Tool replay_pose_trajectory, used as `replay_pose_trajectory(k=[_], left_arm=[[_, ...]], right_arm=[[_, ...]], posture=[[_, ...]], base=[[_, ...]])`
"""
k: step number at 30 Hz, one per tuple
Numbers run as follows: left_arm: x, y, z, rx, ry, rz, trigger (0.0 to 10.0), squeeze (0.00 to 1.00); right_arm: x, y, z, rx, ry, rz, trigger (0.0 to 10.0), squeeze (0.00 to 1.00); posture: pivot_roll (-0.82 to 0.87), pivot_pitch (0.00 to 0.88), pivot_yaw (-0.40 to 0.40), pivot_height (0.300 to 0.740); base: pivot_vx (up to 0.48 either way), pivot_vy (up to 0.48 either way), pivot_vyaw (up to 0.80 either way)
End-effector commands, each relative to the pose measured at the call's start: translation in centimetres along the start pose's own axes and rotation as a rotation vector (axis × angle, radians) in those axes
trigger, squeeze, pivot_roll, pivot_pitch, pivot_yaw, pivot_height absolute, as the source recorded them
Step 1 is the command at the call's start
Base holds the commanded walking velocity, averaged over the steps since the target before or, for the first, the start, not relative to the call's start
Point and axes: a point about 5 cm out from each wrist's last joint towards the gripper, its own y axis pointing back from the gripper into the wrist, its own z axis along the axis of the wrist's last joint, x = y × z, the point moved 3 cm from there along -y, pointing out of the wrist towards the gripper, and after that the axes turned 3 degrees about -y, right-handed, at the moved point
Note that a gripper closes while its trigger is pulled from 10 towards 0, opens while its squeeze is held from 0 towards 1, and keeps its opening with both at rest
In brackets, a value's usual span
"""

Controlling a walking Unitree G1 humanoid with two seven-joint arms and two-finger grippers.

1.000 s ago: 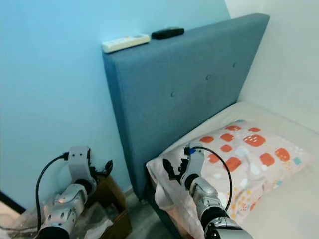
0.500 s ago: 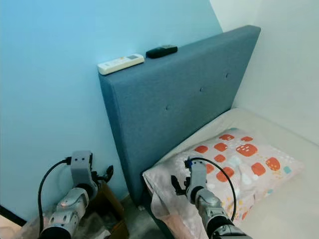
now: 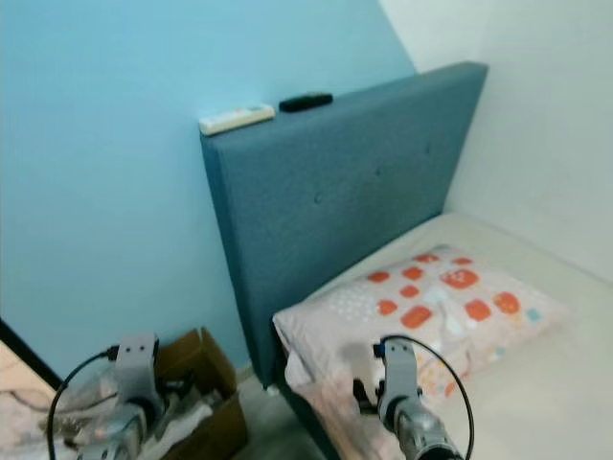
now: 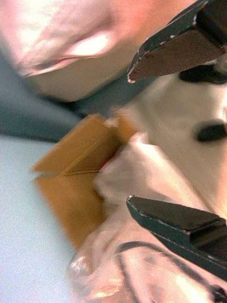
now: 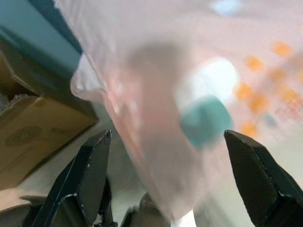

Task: Clean up the room

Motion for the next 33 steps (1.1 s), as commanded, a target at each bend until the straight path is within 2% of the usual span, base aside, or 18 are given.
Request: replay_pose_trajectory(k=[1,2,3,4,5,7,9,14,19,22,30,33], left_arm=[[0.6,0.6,-2.2,0.077,-0.063,0.013,10.0,0.0],[0.6,0.6,-2.2,0.077,-0.063,0.013,10.0,0.0],[1.0,1.1,-3.6,0.136,-0.089,0.019,10.0,0.0],[1.0,1.1,-3.6,0.136,-0.089,0.019,10.0,0.0],[1.4,1.7,-5.2,0.204,-0.101,0.031,10.0,0.0],[1.7,2.3,-6.9,0.277,-0.097,0.045,10.0,0.0],[1.7,2.3,-6.9,0.277,-0.097,0.045,10.0,0.0],[1.4,3.2,-8.9,0.363,-0.085,0.05,10.0,0.0],[1.1,3.6,-9.7,0.4,-0.093,0.041,10.0,0.0],[0.8,4.2,-10.7,0.441,-0.103,0.028,10.0,0.0],[0.9,4.6,-11.3,0.469,-0.095,0.028,10.0,0.0],[1.1,4.7,-11.4,0.478,-0.087,0.032,10.0,0.0]], right_arm=[[-0.4,0.4,-2.2,0.076,-0.001,-0.023,10.0,0.0],[-0.4,0.4,-2.2,0.076,-0.001,-0.023,10.0,0.0],[-0.4,0.6,-3.1,0.103,0.002,-0.027,10.0,0.0],[-0.4,0.6,-3.1,0.103,0.002,-0.027,10.0,0.0],[-0.4,0.8,-4.0,0.134,-0.008,-0.036,10.0,0.0],[-0.5,1.1,-5.1,0.167,-0.032,-0.052,10.0,0.0],[-0.5,1.1,-5.1,0.167,-0.032,-0.052,10.0,0.0],[-1.0,1.5,-6.2,0.198,-0.085,-0.089,10.0,0.0],[-1.3,1.8,-6.8,0.215,-0.103,-0.106,10.0,0.0],[-1.6,2.2,-7.7,0.245,-0.099,-0.108,10.0,0.0],[-1.9,2.5,-8.4,0.263,-0.106,-0.131,10.0,0.0],[-2.2,2.6,-8.6,0.267,-0.116,-0.147,10.0,0.0]], posture=[[0.04,0.0,-0.049,0.71],[0.04,0.0,-0.049,0.71],[0.04,0.0,-0.047,0.71],[0.04,0.0,-0.047,0.71],[0.04,0.0,-0.045,0.71],[0.04,0.0,-0.046,0.71],[0.04,0.0,-0.046,0.71],[0.03,0.0,-0.036,0.71],[0.02,0.0,-0.03,0.71],[0.02,0.0,-0.025,0.725],[0.02,0.0,-0.023,0.74],[0.02,0.0,-0.023,0.74]], base=[[-0.405,0.0,0.0],[-0.405,0.0,0.0],[-0.405,0.0,0.0],[-0.405,0.0,0.0],[-0.409,0.0,0.0],[-0.407,0.0,0.0],[-0.405,0.0,0.0],[-0.401,0.0,0.0],[-0.404,0.0,0.0],[-0.389,0.0,0.0],[-0.348,0.0,0.0],[0.0,0.0,-0.51]])
